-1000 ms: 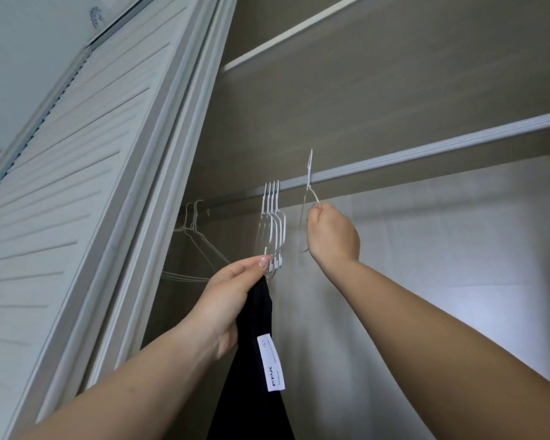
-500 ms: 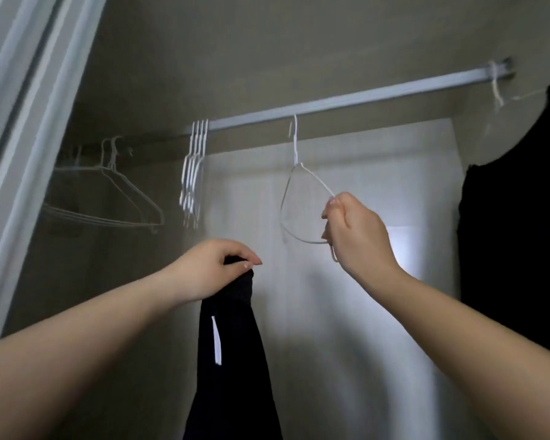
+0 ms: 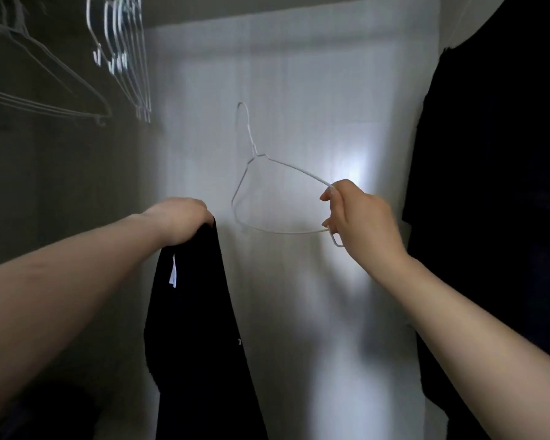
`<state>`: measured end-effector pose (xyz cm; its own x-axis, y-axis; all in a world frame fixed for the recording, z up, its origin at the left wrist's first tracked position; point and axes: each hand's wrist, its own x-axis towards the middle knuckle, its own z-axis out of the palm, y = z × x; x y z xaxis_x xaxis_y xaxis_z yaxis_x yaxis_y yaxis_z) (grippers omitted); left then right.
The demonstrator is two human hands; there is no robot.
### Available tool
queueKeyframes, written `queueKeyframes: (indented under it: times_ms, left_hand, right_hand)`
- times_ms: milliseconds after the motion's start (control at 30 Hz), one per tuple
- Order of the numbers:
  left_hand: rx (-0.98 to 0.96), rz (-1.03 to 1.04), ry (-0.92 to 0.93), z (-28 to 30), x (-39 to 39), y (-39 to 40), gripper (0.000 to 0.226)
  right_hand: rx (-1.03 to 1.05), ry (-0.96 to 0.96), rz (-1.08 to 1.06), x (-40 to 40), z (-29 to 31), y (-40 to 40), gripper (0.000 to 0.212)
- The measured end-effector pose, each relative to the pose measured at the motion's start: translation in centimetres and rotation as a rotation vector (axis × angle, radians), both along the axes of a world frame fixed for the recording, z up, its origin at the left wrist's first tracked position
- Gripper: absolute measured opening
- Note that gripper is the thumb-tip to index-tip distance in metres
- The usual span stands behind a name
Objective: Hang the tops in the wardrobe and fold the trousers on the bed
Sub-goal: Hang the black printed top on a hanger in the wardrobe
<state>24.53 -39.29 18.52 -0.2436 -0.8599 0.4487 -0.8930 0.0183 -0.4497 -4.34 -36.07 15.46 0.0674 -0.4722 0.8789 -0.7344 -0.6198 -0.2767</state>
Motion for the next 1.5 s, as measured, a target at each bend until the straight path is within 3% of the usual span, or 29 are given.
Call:
queueKeyframes:
  times_ms: [200, 333, 633, 1000, 1233, 1300, 1367, 1500]
  left_hand:
    - [0.090, 0.130, 0.216, -2.8, 0.4, -2.4, 0.031]
    - [0.139, 0.199, 0.356, -4.1, 2.0, -3.0, 0.045]
    - [0.099, 0.268, 0.654, -7.1, 6.3, -3.1, 0.030]
    - [0.084, -0.191, 0.911, -6.7, 4.2, -2.5, 0.033]
    - [0.133, -0.501, 1.330, -5.6, 0.3, -1.5, 0.037]
    - [0.095, -0.545, 1.466, -5.2, -0.6, -1.4, 0.046]
    - [0.008, -0.556, 1.554, -4.9, -1.3, -1.4, 0.036]
    - [-0.112, -0.536, 1.557, -4.5, -1.9, -1.5, 0.023]
  right_hand:
    - [0.041, -0.034, 0.064, -1.0, -2.9, 0.4, 0.024]
    - [0.005, -0.129, 0.177, -1.6, -4.2, 0.7, 0.022]
    - [0.018, -0.254, 0.345, -1.5, -6.5, 1.5, 0.028]
    - [0.102, -0.268, 0.378, 0.3, -8.8, 0.9, 0.033]
    - [0.129, -0.231, 0.345, 1.3, -9.9, 0.4, 0.029]
    - [0.122, -0.210, 0.329, 1.3, -10.2, 0.5, 0.026]
    - [0.121, -0.180, 0.311, 1.3, -10.3, 0.7, 0.025]
    - [-0.012, -0.046, 0.144, 1.0, -9.4, 1.6, 0.023]
